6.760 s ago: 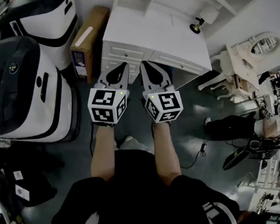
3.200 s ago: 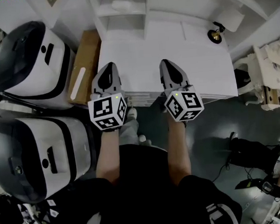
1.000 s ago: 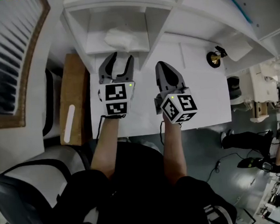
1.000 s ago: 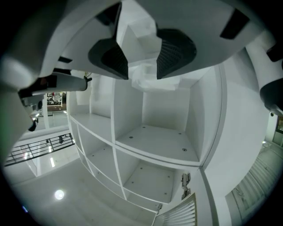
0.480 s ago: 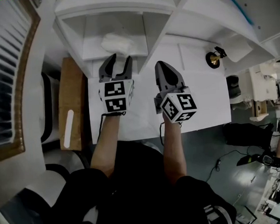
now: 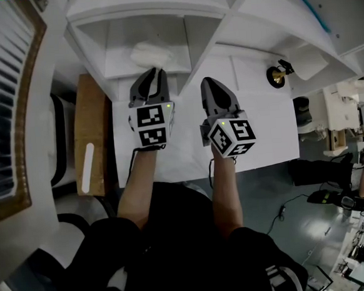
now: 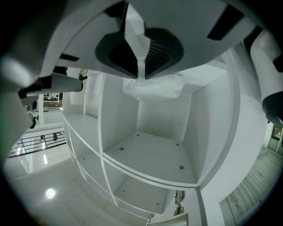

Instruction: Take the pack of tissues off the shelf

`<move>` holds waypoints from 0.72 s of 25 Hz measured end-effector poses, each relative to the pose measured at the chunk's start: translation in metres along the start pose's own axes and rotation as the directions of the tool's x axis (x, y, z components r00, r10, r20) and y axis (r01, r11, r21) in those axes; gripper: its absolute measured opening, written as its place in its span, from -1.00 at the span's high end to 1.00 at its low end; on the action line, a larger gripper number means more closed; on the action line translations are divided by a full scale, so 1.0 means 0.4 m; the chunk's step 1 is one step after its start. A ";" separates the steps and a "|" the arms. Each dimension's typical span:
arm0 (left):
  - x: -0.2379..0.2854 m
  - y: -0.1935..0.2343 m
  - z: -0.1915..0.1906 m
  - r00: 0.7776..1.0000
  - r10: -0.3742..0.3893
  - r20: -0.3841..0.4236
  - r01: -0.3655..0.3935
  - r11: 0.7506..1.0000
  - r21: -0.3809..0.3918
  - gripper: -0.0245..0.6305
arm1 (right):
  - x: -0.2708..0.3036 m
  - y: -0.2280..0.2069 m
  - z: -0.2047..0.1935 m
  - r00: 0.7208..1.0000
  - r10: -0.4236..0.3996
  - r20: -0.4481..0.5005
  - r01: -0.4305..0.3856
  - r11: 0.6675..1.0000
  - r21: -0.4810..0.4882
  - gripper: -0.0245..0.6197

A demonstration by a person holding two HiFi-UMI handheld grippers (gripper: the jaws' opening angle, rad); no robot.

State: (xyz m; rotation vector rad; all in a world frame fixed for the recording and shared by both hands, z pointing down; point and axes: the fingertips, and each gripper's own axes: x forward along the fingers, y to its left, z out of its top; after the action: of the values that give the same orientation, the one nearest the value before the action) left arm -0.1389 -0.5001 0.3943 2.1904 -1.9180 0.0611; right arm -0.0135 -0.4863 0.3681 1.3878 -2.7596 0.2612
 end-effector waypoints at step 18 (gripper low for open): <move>-0.056 -0.133 0.063 0.988 -0.113 0.109 0.110 0.993 0.036 0.89 | -0.077 -0.006 0.027 0.999 0.011 0.048 -0.009 0.999 -0.038 0.86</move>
State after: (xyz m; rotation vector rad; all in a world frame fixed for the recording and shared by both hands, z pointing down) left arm -0.0930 -0.4769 0.3581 2.3626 -1.8572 -0.0517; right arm 0.0073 -0.4650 0.3541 1.3901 -2.7956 0.1770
